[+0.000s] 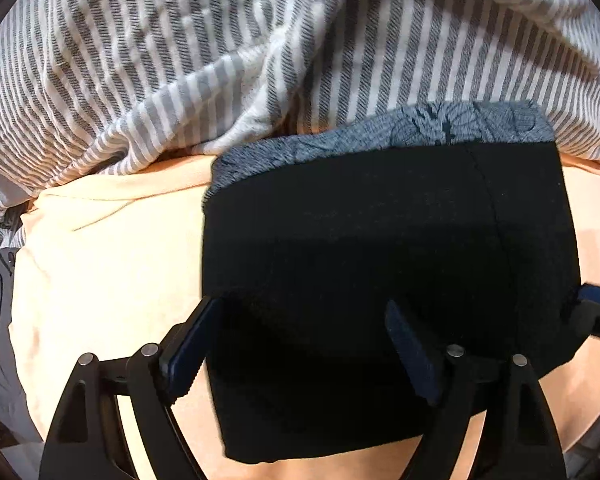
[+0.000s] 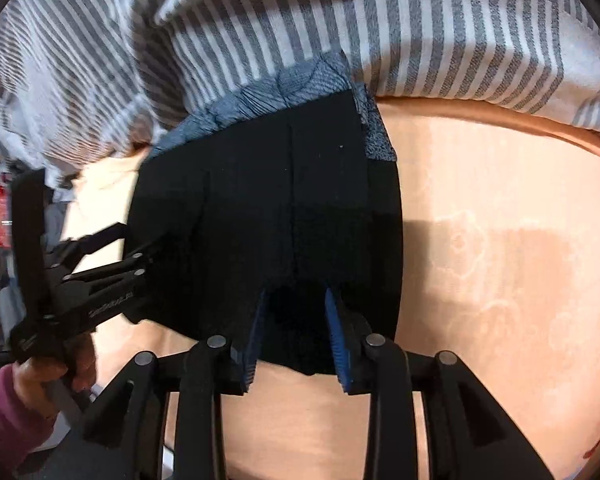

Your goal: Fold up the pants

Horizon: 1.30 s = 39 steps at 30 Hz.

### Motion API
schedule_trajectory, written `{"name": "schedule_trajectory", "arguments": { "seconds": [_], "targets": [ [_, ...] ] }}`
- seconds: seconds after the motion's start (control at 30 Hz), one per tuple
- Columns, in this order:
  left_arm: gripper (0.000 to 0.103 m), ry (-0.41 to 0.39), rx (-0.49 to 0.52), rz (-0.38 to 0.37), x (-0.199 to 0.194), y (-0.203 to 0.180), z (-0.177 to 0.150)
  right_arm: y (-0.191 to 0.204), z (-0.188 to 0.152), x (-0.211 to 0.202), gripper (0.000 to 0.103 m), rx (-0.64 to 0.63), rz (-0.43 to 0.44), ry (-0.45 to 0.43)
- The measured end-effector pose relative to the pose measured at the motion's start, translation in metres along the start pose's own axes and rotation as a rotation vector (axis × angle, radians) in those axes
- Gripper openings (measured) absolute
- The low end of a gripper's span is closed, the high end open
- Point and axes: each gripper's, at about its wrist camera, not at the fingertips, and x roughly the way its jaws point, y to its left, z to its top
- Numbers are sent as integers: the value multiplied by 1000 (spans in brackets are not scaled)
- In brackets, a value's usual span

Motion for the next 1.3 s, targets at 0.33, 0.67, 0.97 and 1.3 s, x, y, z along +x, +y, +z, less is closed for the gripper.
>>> {"name": "schedule_trajectory", "arguments": {
  "seconds": [0.33, 0.67, 0.97, 1.3],
  "targets": [
    [85, 65, -36, -162, 9, 68, 16, -71, 30, -4, 75, 117, 96, -15],
    [85, 168, -5, -320, 38, 82, 7, -80, 32, 22, 75, 115, 249, 56],
    [96, 221, -15, -459, 69, 105, 10, -86, 42, 62, 75, 129, 448, 127],
    [83, 179, -68, -475, 76, 102, 10, -54, 58, 89, 68, 157, 475, 137]
  ]
}}
